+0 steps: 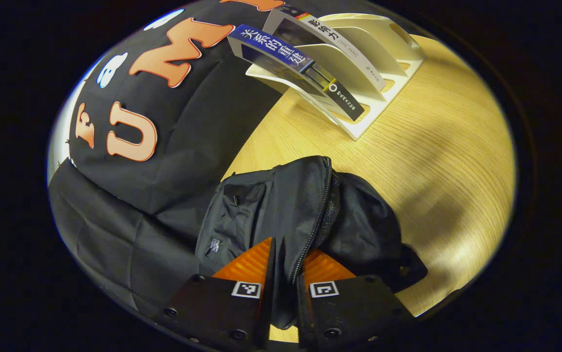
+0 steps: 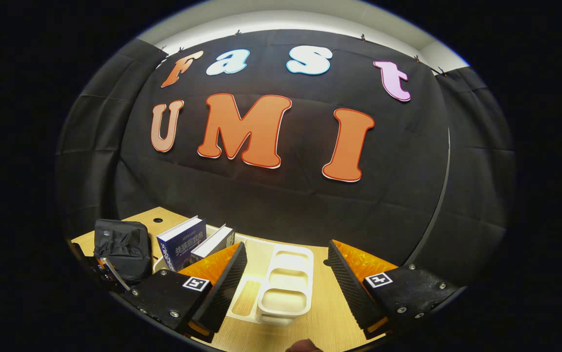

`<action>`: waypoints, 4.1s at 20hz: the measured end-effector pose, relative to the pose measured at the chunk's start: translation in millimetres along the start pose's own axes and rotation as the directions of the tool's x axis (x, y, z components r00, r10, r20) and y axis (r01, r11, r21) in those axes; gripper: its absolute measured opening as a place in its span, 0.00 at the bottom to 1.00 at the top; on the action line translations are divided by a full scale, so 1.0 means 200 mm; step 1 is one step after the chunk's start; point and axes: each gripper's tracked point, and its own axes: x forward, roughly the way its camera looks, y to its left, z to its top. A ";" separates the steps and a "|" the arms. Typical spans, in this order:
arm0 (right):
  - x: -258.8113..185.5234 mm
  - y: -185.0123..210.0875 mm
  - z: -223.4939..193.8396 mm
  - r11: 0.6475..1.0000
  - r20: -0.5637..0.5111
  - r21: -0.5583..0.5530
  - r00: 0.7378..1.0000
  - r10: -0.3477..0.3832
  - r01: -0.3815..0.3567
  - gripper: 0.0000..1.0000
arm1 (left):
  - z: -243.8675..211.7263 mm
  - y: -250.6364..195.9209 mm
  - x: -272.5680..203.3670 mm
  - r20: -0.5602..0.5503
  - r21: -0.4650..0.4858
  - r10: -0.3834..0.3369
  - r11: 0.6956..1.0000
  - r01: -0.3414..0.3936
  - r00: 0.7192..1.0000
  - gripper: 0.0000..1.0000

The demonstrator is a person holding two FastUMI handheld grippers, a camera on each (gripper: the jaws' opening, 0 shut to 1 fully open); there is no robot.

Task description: Open the schoolbag, grab two books from the bookshelf and put them into the schoolbag.

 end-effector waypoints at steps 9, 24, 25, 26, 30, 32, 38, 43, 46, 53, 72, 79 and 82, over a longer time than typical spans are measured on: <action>0.04 0.16 0.02 0.997 -0.031 -0.041 0.998 0.062 -0.064 0.99 | 0.10 0.27 -0.06 0.061 -0.111 -0.130 0.984 0.137 0.990 0.08; 0.38 0.82 0.11 0.997 -0.279 -0.054 0.959 0.040 -0.058 1.00 | 0.20 0.69 -0.05 0.184 -0.070 -0.515 0.842 0.534 0.837 0.06; 0.40 0.86 0.10 0.997 -0.308 -0.042 0.950 0.053 -0.069 1.00 | 0.21 0.72 -0.06 0.181 -0.066 -0.533 0.832 0.551 0.826 0.06; 0.43 0.89 0.09 0.996 -0.340 -0.027 0.938 0.066 -0.080 1.00 | 0.22 0.75 -0.06 0.185 -0.063 -0.549 0.821 0.568 0.815 0.06; 0.54 0.98 0.07 0.995 -0.438 -0.017 0.896 0.077 -0.094 1.00 | 0.25 0.83 -0.05 0.166 -0.053 -0.617 0.773 0.632 0.769 0.06; 0.55 1.01 0.02 0.994 -0.497 -0.016 0.864 0.085 -0.107 1.00 | 0.26 0.85 -0.05 0.154 -0.026 -0.648 0.752 0.659 0.746 0.06; 0.68 1.10 -0.14 0.992 -0.646 -0.008 0.758 0.091 -0.126 1.00 | 0.28 0.92 -0.03 0.108 0.019 -0.725 0.686 0.727 0.680 0.06; 0.77 1.12 -0.28 0.996 -0.754 0.008 0.654 0.064 -0.089 1.00 | 0.29 0.93 0.01 0.080 0.019 -0.754 0.655 0.756 0.652 0.05; 0.79 1.14 -0.34 0.997 -0.820 0.030 0.569 0.065 -0.069 1.00 | 0.30 0.95 0.02 0.074 0.038 -0.767 0.641 0.767 0.637 0.05; 0.77 1.20 -0.52 0.999 -0.928 0.041 0.368 0.048 -0.027 0.60 | 0.29 0.95 0.03 0.074 0.047 -0.783 0.621 0.782 0.617 0.05; 0.19 1.11 -0.24 0.948 -0.842 0.306 0.489 0.226 0.089 0.37 | 0.26 0.92 0.04 0.095 -0.043 -0.787 0.609 0.792 0.610 0.05; -0.14 0.98 -0.23 0.903 -0.785 0.413 0.549 0.287 0.120 0.37 | 0.25 0.87 0.00 0.080 -0.106 -0.769 0.626 0.772 0.634 0.05; -0.29 0.95 -0.25 0.864 -0.750 0.484 0.577 0.325 0.142 0.37 | 0.27 0.83 -0.01 0.064 -0.109 -0.764 0.634 0.765 0.642 0.05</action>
